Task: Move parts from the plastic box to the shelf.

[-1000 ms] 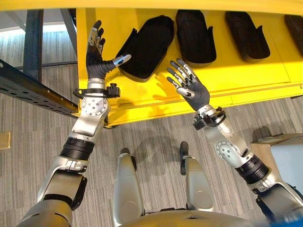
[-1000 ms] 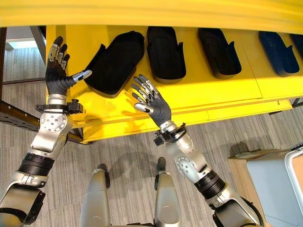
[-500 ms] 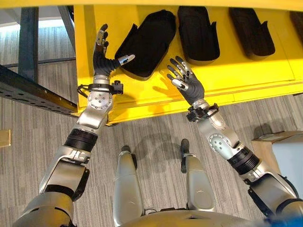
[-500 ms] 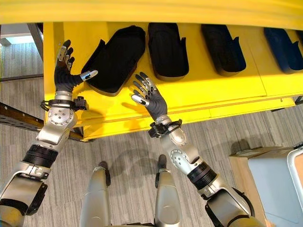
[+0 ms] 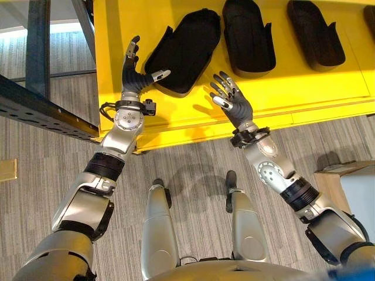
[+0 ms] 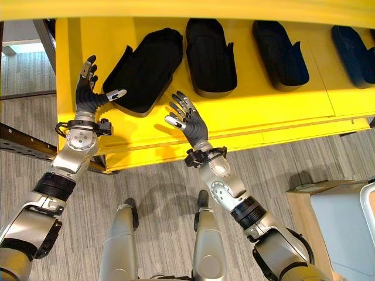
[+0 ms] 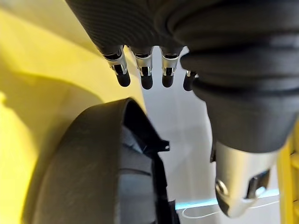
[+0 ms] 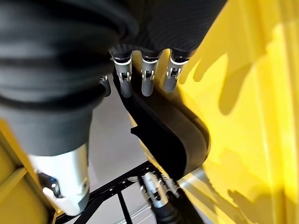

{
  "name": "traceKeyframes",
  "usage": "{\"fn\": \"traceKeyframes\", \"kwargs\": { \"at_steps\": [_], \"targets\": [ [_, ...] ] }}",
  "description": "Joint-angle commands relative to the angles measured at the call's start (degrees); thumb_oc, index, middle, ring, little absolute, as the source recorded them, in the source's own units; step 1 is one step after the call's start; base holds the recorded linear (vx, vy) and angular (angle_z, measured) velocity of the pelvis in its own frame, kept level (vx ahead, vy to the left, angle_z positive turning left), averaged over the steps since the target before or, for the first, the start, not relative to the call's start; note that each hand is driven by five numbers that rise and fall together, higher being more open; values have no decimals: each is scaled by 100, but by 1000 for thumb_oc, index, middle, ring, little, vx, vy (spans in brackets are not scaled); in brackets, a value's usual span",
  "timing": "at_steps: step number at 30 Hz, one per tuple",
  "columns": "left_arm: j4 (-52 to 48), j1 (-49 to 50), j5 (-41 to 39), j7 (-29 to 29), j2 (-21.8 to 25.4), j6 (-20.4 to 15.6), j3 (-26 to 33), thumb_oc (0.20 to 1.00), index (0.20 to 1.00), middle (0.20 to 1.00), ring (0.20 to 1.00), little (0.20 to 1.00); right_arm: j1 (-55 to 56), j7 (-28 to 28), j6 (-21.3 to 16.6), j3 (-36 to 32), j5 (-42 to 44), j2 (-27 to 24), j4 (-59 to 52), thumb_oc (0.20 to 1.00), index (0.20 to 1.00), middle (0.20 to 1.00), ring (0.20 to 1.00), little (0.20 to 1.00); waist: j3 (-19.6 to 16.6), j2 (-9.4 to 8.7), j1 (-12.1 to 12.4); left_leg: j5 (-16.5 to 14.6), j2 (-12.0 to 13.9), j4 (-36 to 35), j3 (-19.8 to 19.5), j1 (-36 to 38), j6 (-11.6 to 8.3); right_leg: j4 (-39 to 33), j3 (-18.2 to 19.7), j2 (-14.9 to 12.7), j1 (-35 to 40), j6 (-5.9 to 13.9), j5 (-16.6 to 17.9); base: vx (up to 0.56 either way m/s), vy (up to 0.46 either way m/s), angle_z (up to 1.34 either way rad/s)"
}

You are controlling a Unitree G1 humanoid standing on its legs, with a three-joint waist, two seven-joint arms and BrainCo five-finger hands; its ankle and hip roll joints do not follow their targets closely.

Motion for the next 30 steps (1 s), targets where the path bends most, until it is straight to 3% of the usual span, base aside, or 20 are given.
{"fn": "traceKeyframes", "kwargs": {
  "at_steps": [1, 18, 30],
  "targets": [
    [138, -653, 284, 110, 33, -152, -320, 1000, 1000, 1000, 1000, 1000, -458, -30, -263, -121, -48, 261, 155, 1000, 1000, 1000, 1000, 1000, -95, 125, 121, 261, -71, -624, 152, 79, 148, 697, -13, -16, -73, -230, -545, 73, 23, -2],
    [1523, -2060, 189, 158, -161, 116, -1085, 1000, 1000, 1000, 1000, 1000, -1427, -296, -297, 102, 28, 487, 1138, 1000, 1000, 1000, 1000, 1000, 2, 150, 108, 262, -110, -425, 142, -271, 192, 832, 26, -14, -413, -252, -518, 0, 0, 0],
    [2132, -2010, -367, -7, -498, 167, -1089, 1000, 1000, 1000, 1000, 1000, -1704, -425, -251, 108, 3, 567, 1481, 1000, 1000, 1000, 1000, 1000, 56, 135, 119, 244, -147, -349, 123, -411, 217, 916, 30, -16, -555, -270, -535, 0, 0, 0]
  ]
}}
